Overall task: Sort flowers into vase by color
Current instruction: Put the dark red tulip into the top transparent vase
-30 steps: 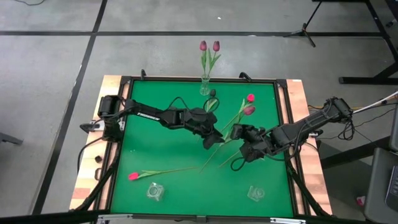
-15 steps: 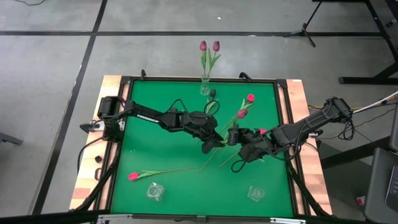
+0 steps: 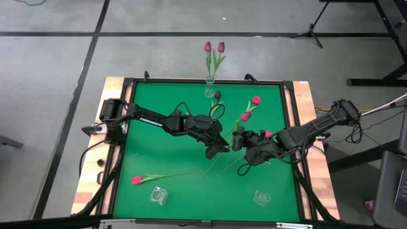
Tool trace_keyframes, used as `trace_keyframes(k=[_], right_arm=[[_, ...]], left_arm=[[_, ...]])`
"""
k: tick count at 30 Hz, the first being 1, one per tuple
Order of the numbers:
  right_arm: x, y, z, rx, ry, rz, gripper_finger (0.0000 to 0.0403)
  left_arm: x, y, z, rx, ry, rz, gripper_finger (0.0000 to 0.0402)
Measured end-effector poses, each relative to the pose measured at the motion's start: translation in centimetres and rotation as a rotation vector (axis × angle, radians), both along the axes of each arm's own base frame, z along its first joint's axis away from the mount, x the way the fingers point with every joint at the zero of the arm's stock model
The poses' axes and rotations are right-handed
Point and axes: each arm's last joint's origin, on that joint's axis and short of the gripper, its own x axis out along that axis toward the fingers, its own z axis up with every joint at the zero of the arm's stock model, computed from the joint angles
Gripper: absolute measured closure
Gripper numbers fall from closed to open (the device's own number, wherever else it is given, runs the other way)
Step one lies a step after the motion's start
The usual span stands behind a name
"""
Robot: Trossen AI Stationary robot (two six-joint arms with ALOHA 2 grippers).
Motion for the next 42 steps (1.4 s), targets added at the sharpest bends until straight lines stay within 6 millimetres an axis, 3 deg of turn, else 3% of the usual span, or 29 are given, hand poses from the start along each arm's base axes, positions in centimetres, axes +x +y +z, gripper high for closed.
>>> trace_keyframes(k=[20, 29, 38, 42], right_arm=[[0.24, 0.0, 0.29, -0.093, 0.0, 0.03, 0.0384], [0.24, -0.01, 0.3, -0.095, -0.002, 0.028, 0.0384], [0.24, -0.01, 0.3, -0.096, -0.002, 0.028, 0.0384], [0.25, -0.03, 0.3, -0.096, -0.003, 0.025, 0.0384]], left_arm=[[-0.04, -0.14, -0.11, 0.003, 0.014, 0.015, 0.0219], [-0.1, -0.08, -0.29, 0.01, 0.033, 0.033, 0.0284], [-0.16, 0.02, -0.43, 0.02, 0.049, 0.053, 0.0383], [-0.14, 0.07, -0.43, 0.035, 0.047, 0.073, 0.0394]])
